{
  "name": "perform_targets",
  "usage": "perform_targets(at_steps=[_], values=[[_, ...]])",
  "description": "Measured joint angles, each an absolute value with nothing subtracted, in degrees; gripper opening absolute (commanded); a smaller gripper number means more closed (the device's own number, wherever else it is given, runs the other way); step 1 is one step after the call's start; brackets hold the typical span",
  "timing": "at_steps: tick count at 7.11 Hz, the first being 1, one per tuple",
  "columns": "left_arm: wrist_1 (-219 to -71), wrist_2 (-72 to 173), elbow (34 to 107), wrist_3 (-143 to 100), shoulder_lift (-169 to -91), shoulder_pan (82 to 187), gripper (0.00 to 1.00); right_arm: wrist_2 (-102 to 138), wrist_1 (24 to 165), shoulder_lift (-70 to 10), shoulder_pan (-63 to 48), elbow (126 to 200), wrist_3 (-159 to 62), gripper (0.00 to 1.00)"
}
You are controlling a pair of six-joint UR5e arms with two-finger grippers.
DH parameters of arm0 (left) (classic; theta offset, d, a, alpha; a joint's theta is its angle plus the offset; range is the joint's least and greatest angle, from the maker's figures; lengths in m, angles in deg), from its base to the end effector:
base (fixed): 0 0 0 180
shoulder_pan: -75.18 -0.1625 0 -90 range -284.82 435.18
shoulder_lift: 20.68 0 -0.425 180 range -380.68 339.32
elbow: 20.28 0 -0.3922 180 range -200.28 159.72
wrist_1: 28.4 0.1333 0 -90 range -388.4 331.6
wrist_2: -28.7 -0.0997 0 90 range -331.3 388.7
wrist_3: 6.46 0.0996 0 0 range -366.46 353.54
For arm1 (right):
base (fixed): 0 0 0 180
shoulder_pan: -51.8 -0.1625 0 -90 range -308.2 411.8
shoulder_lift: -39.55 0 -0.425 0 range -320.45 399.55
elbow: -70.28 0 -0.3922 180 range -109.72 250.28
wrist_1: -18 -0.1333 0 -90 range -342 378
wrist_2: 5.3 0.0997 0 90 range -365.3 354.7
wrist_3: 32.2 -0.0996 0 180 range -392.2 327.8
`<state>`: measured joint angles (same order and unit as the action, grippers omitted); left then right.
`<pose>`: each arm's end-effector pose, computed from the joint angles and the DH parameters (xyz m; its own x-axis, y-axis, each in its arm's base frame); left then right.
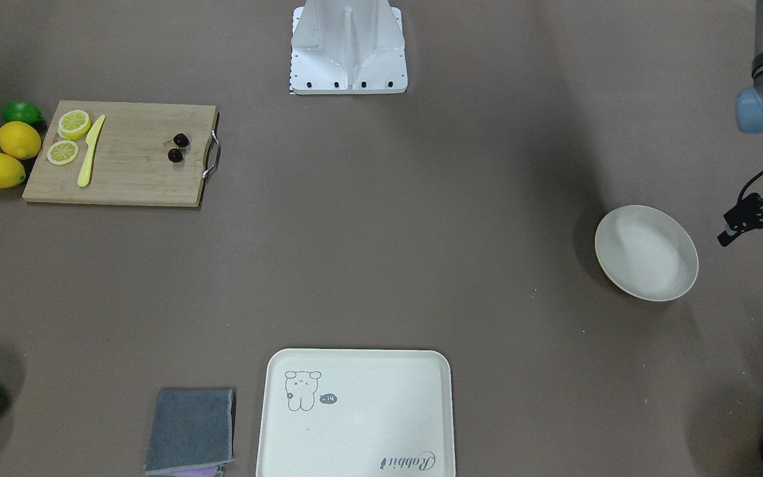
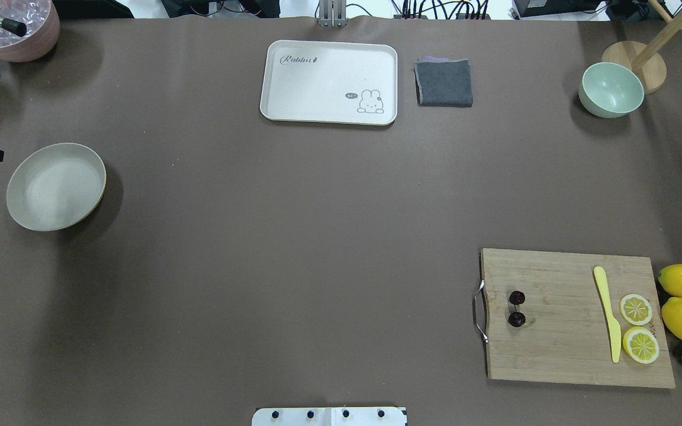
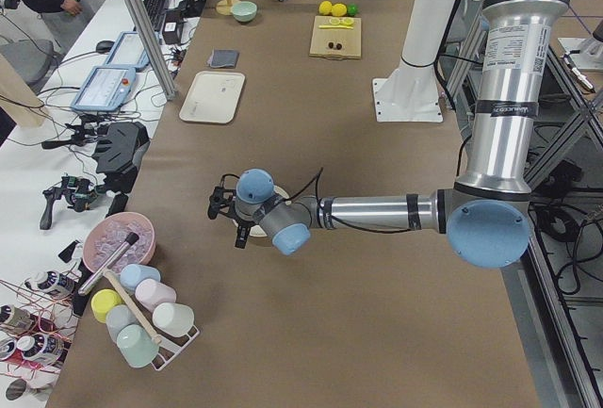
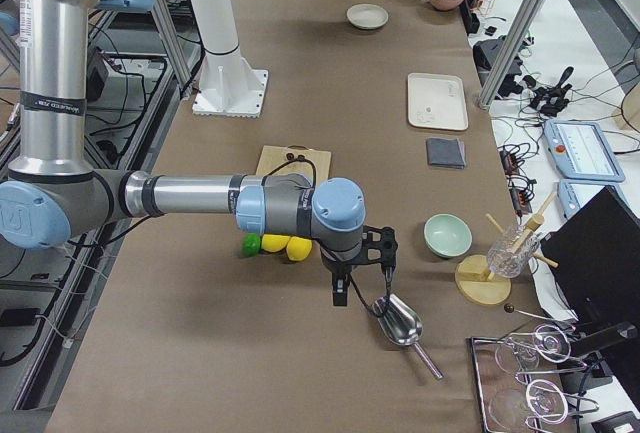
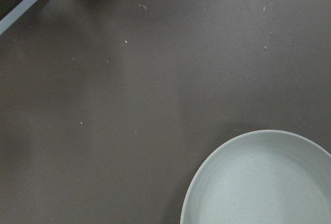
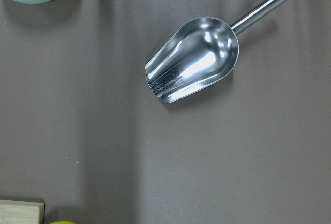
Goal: Place red cherry on plate
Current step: 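Reach the left gripper down to the rim of the white plate, then drag the white plate with the left gripper toward the table center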
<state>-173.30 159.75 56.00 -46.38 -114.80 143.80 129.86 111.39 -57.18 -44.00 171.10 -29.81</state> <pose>0.1339 -0.5283 0.6338 0.5726 0.1239 -0.8104 0.1448 0.9577 0.2487 0.1070 -0.4333 0.6256 0.7060 0.0211 0.7079 -0.0717 0.9966 0.0418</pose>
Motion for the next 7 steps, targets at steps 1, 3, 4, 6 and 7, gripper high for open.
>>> perform_targets(at_steps=[1, 3, 4, 6, 7], values=[[-175.47, 159.38, 54.75, -47.56, -114.84, 142.25, 0.97, 129.82, 111.36, -57.21, -44.00, 171.43, -30.88, 1.00], [-176.39, 159.14, 54.06, -47.98, -114.84, 139.83, 0.82, 129.80, 111.34, -57.22, -44.00, 171.58, -31.52, 1.00], [-176.41, 159.08, 54.02, -47.98, -114.83, 139.22, 0.67, 129.79, 111.34, -57.22, -44.00, 171.57, -31.57, 1.00], [-176.37, 159.03, 53.85, -47.71, -114.49, 138.58, 0.56, 129.79, 111.34, -57.30, -44.00, 171.57, -31.59, 1.00], [-176.32, 158.99, 53.69, -47.59, -114.37, 138.48, 0.55, 129.79, 111.34, -57.35, -44.00, 171.56, -31.59, 1.00]])
